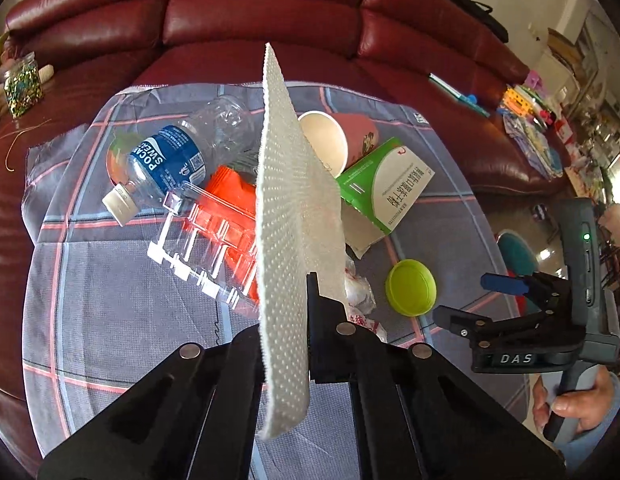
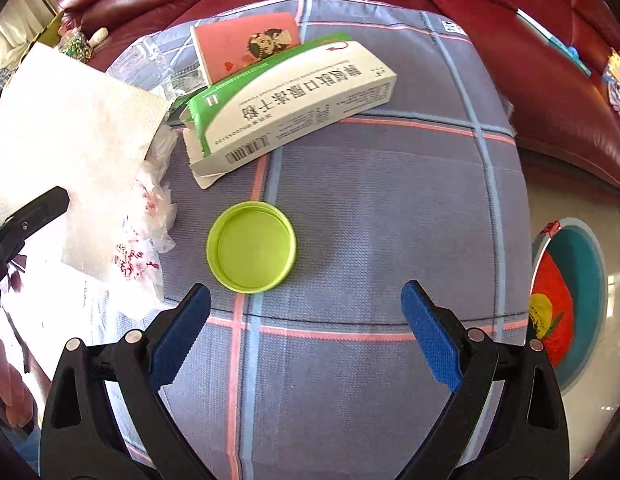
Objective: Collect trash
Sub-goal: 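Grasp the white paper towel with the left tool while the right tool grasps the green lid, then carry towel and lid over the teal bin and open both tools to drop them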
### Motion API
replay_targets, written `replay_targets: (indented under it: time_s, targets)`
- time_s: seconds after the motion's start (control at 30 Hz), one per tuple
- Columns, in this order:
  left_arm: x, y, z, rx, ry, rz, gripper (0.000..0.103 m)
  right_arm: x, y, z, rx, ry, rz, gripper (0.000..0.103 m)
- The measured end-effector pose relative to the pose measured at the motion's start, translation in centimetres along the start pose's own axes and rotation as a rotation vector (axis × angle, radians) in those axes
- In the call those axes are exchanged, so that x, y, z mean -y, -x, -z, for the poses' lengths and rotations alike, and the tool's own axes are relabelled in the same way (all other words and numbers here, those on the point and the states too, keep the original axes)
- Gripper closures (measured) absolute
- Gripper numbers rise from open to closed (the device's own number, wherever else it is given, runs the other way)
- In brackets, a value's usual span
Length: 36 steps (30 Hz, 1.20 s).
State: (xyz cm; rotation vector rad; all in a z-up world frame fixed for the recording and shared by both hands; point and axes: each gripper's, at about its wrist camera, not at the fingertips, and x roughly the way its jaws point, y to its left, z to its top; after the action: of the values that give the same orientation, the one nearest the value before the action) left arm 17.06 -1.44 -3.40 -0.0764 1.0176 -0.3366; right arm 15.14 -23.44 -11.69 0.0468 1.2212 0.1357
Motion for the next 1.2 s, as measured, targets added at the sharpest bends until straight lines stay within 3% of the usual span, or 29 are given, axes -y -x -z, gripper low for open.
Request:
replay_targets:
  time_s: [0.13, 0.23, 0.4, 0.43, 0.47, 0.67, 0.9, 1.2]
  targets:
    - [-0.9, 0.7, -0.1, 0.01, 0.005, 0.001, 0.101, -1.9, -1.1, -0.8, 0.011, 0.061, 0.026, 0.012]
    - [-1.4, 0.8, 0.0, 0.009, 0.002, -0.003, 0.101, -2.8, -2.1, -1.1, -0.004, 0.084, 0.036, 0.028]
    - [-1.8, 0.5, 0.0, 0.002, 0.012, 0.003, 0.101, -3.5, -2.6, -1.3, -0.007, 0.13, 0.064, 0.029]
    - [-1.8, 0.5, 0.0, 0.002, 0.013, 0.001, 0.101, -3.6, -2.5, -1.3, 0.0, 0.137, 0.067, 0.034]
    - [-1.7, 0.4, 0.0, 0.002, 0.015, 0.004, 0.101, -3.7, -2.3, -1.2, 0.011, 0.14, 0.068, 0.05]
    - [-0.4, 1.1, -0.1, 0.015, -0.002, 0.006, 0.101, -2.9, -0.7, -1.3, 0.025, 0.101, 0.048, 0.05]
    - [2.7, 2.9, -0.8, 0.053, -0.055, 0.015, 0.101, -0.2, 3.7, -0.4, 0.108, 0.045, 0.024, 0.05]
    - [9.9, 4.3, -1.4, 0.077, -0.175, 0.086, 0.101, 7.3, 9.1, 1.7, 0.206, -0.081, 0.035, 0.05]
